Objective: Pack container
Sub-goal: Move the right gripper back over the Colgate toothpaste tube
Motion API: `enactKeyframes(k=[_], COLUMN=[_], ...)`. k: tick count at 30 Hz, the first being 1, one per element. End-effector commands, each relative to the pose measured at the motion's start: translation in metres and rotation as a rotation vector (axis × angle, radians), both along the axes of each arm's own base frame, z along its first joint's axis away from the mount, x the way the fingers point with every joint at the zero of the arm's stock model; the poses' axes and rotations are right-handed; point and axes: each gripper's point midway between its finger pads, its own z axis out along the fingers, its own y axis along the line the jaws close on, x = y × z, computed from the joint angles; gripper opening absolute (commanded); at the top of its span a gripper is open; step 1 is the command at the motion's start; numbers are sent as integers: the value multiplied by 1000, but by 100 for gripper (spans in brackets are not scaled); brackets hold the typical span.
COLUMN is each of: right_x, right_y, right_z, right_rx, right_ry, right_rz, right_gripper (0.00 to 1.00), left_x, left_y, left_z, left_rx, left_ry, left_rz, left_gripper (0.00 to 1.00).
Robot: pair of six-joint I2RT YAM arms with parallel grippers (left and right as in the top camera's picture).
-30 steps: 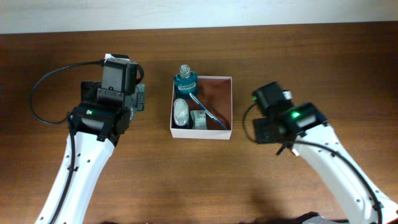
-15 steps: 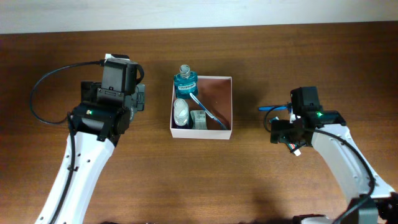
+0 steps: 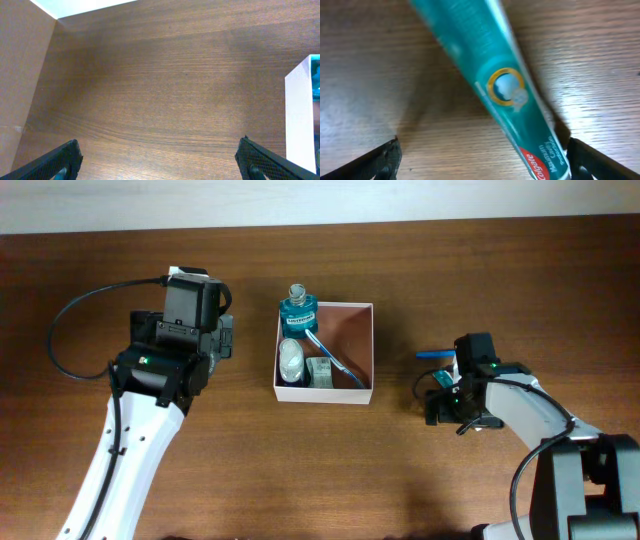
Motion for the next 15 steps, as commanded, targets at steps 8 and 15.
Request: enactKeyframes(k=[8,15], right_x=[-5,6], right_y=[47,21], right_z=[5,1], right_rx=[280,120], right_ry=[26,-12], right_rz=[121,111], right_gripper=[98,98], left_x=[1,1], left_y=[3,3], left_z=[7,7], left_rx=[5,5], left_ry=[-18,-18], left_rz=[13,13], left_gripper=[99,99])
